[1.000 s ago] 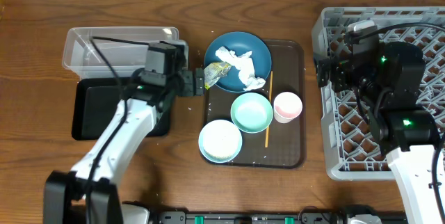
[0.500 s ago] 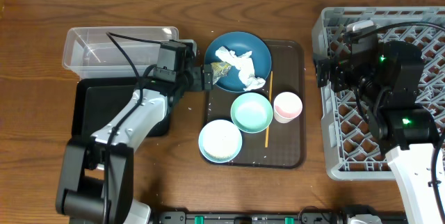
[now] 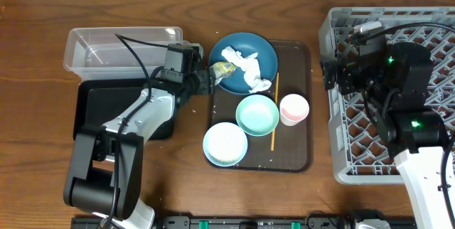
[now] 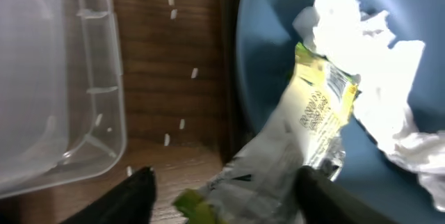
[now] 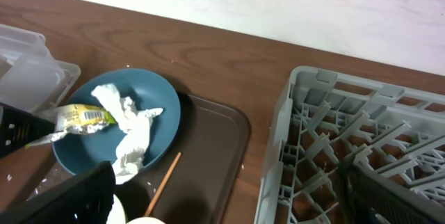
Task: Sort waste into correct bins and load items into the dishwasher rack
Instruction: 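Carry the yellow wrapper left and drop it into the clear bin, then move left gripper back to the blue plate and grasp the white tissue, then carry the tissue to the clear bin and release, then return left gripper to the plate and grasp the remaining tissue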
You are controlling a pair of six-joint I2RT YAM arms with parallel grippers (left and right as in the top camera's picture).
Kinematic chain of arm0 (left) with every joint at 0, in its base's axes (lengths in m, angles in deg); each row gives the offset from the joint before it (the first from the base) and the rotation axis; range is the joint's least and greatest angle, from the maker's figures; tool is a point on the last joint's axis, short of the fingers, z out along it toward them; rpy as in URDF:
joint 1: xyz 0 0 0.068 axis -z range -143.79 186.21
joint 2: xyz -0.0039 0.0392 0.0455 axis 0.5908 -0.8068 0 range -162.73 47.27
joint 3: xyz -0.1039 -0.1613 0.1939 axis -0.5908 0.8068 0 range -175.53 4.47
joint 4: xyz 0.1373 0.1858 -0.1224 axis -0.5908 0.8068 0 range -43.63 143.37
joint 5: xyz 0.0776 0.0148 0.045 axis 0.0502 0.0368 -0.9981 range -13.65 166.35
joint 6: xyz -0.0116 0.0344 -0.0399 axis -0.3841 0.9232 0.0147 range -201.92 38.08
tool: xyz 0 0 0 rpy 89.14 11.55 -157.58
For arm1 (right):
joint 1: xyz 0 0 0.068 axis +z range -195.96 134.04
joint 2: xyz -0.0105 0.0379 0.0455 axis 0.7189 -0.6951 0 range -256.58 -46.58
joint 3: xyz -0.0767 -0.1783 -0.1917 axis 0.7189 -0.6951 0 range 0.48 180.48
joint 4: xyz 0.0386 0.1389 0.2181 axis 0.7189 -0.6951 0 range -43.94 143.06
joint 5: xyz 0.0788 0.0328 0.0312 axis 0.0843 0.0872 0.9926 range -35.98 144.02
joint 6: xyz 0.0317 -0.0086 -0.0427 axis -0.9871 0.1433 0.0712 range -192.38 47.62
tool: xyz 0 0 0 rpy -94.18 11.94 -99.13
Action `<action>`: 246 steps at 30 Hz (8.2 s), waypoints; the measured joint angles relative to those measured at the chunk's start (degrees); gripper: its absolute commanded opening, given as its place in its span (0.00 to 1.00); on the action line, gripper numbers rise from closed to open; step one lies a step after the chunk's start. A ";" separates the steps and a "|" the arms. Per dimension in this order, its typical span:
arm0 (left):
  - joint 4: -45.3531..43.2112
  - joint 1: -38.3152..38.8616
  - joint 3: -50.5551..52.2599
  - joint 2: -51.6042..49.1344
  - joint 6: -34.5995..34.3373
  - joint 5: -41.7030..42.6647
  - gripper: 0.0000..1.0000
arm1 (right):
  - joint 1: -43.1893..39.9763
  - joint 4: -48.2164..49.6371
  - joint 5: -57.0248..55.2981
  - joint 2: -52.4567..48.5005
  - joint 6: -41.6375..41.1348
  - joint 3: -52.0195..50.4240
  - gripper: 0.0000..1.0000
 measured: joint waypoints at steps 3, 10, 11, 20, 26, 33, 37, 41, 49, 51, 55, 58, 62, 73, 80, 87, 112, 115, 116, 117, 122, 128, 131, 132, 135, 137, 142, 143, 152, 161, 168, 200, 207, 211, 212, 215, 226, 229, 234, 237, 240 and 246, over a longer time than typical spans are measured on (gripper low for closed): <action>0.02 0.00 0.00 0.00 -0.17 1.18 0.46 | 0.00 0.00 0.02 0.00 0.00 0.00 0.99; -0.02 0.00 0.00 0.00 0.09 2.34 0.29 | 0.00 -0.11 0.00 0.00 0.00 0.00 0.99; -0.02 0.00 0.00 0.00 0.09 2.49 0.27 | 0.00 -0.13 0.02 0.00 0.00 0.00 0.99; 0.42 0.00 0.00 1.22 0.22 2.69 0.19 | 0.00 -0.28 0.02 0.00 0.00 0.00 0.99; 2.54 -0.09 0.00 11.65 0.85 0.96 0.19 | 0.00 -0.42 0.02 0.00 0.00 0.00 0.99; -1.36 -3.56 -0.20 22.56 1.62 -13.14 0.19 | 0.00 -0.44 0.02 0.00 0.00 0.00 0.99; -3.93 -8.09 -0.28 20.61 1.64 -18.27 0.28 | 0.00 -0.44 0.00 0.00 0.00 0.00 0.99; -7.30 -11.58 -0.31 15.13 2.08 -20.33 0.50 | 0.00 -0.46 0.02 0.00 0.00 0.00 0.99; -13.35 -10.64 -0.28 13.22 1.31 -13.31 0.58 | 0.00 -1.16 0.02 0.00 0.00 0.00 0.99; -12.70 -9.35 -0.28 13.29 0.07 -12.02 0.58 | 0.00 -1.31 0.02 0.00 0.00 0.00 0.99; -11.85 -5.92 -0.28 13.09 -2.78 -10.32 0.61 | 0.00 -1.33 0.02 0.00 0.02 0.00 0.99; -12.72 -2.40 -0.28 11.23 -3.78 -9.16 0.62 | 0.00 -1.27 0.02 0.00 0.00 0.00 0.99; -13.33 1.62 -0.35 5.53 -4.50 -6.97 0.68 | 0.00 -1.25 0.02 -0.13 0.00 0.00 0.99; -2.95 7.41 -15.74 -4.85 -2.45 -1.73 0.89 | 0.00 -1.31 0.02 -1.16 0.00 0.00 0.99; -2.73 7.76 -17.68 -11.74 -6.23 -1.38 0.94 | 0.00 -1.77 0.02 -1.16 0.02 0.00 0.99; -2.62 7.89 -17.66 -16.70 -7.43 -1.38 0.94 | 0.00 -1.75 0.02 -1.16 0.00 0.00 0.99; -0.79 7.82 -17.53 -14.25 -8.48 -0.50 0.25 | 0.00 -1.81 0.02 -1.16 0.00 0.00 0.99; 1.81 6.69 -17.44 -9.20 -8.46 -0.55 0.25 | 0.00 -1.75 0.02 -1.16 0.00 0.00 0.99; 2.95 5.95 -17.42 -6.97 -8.46 -0.70 0.25 | 0.00 -1.73 0.02 -1.16 0.00 0.00 0.99; 4.02 5.16 -17.42 -4.85 -8.46 -1.09 0.25 | 0.00 -1.75 0.02 -1.16 0.00 0.00 0.99; 8.79 -1.01 -17.44 3.96 -7.48 -5.16 0.25 | 0.00 -1.70 0.02 -1.16 0.00 0.00 0.99; 12.44 -9.64 -17.44 5.90 -6.12 -9.44 0.19 | 0.00 -1.70 0.02 -1.16 0.00 0.00 0.99; 14.21 -12.79 -17.44 5.90 -5.84 -9.97 0.19 | 0.00 -1.68 0.02 -1.16 0.00 0.00 0.99; 14.47 -13.55 -17.44 5.90 -5.84 -9.57 0.24 | 0.00 -1.70 0.02 -1.16 0.00 0.00 0.99; 15.19 -13.86 -17.44 5.90 -5.57 -6.32 0.43 | 0.00 -1.70 0.02 -1.16 0.00 0.00 0.99; 15.89 -13.31 -17.44 5.90 -5.49 -3.54 0.54 | 0.00 -1.70 0.02 -1.16 0.00 0.00 0.99; 19.21 -10.29 -17.44 5.90 -5.38 1.53 0.89 | 0.00 -1.70 0.02 -1.16 0.00 0.00 0.99; 20.11 -9.38 -17.44 5.90 -5.53 1.97 0.89 | 0.00 -1.70 0.02 -1.16 0.02 0.00 0.99; 20.13 -1.09 -14.73 5.49 -5.44 0.74 0.94 | 0.00 -1.70 0.02 -1.16 0.00 0.00 0.99; 12.63 5.99 -14.51 -1.38 -4.35 -3.37 0.94 | 0.00 -2.05 0.02 -1.16 0.00 0.00 0.99; 9.49 9.11 -14.49 -8.48 -4.31 -4.24 0.93 | 0.00 -2.51 0.00 -1.16 0.00 0.00 0.99; 4.72 8.31 -14.51 -9.27 -4.11 -5.73 0.19 | 0.00 -2.95 0.02 -1.16 0.02 0.00 0.99; 4.94 1.73 -14.51 1.64 -4.11 -6.10 0.19 | 0.00 -2.95 0.02 -1.16 0.02 0.00 0.99; 4.94 -3.67 -14.58 5.31 -4.04 -7.15 0.19 | 0.00 -2.95 0.02 -1.16 0.00 0.00 0.99; 5.01 -5.03 -14.60 5.49 -3.98 -7.61 0.19 | 0.00 -2.95 0.02 -1.16 0.00 0.00 0.99; 6.38 -8.87 -14.62 5.14 -3.96 -8.33 0.30 | 0.00 -2.95 0.02 -1.16 0.00 0.00 0.99; 7.89 -12.66 -14.62 3.54 -3.52 -7.13 0.90 | 0.00 -2.95 0.02 -1.16 0.00 0.00 0.99; 9.53 -10.75 -14.62 3.54 -3.50 -5.27 0.90 | 0.00 -2.93 0.02 -1.16 0.00 0.00 0.99; 13.84 -2.86 -14.64 3.54 -3.43 -6.40 0.90 | 0.00 -2.93 0.02 -1.16 0.00 0.00 0.99; 15.85 2.56 -14.64 3.54 -3.10 -7.74 0.91 | 0.00 -2.97 0.02 -1.16 0.00 0.00 0.99; 17.44 6.01 -14.64 3.54 -3.04 -8.11 0.91 | 0.00 -3.10 0.02 -1.16 0.00 0.00 0.99; 19.15 9.70 -14.62 3.54 -3.08 -8.41 0.91 | 0.00 -3.61 0.02 -1.16 0.00 0.00 0.99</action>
